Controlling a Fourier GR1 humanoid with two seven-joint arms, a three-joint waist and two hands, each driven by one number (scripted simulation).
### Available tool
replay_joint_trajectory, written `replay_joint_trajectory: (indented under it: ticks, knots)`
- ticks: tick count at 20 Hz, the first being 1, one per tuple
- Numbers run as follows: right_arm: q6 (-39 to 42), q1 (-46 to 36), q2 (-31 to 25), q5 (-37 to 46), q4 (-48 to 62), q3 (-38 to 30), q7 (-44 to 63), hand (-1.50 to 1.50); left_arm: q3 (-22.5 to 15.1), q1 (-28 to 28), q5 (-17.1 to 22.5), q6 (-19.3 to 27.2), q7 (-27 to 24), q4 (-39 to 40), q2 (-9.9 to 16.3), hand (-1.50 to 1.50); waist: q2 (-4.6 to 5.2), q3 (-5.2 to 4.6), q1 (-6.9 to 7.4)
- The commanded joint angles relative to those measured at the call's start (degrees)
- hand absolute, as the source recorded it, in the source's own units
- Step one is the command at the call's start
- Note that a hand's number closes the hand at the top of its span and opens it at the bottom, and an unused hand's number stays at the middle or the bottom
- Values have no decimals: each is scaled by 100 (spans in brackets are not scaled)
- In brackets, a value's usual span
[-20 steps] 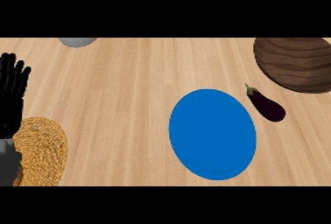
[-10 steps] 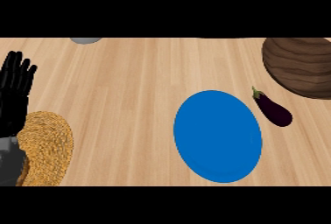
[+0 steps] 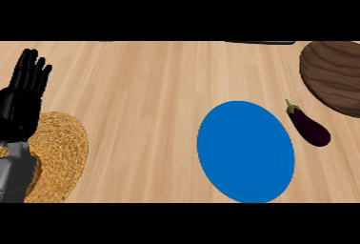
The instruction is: Pick the can from the plate and place it in the bowl
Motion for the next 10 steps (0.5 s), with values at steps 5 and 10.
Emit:
replay_joint_trajectory:
  ticks: [5,10]
  knots:
    - [825,-746,-64,196,390,908,-627,150,-174,-373,-116,-9,-9,267,-105,0,15,-24,149]
    - [774,-1285,197,370,603,1442,-405,150,-90,-494,-58,-69,6,416,-62,0,15,-30,207]
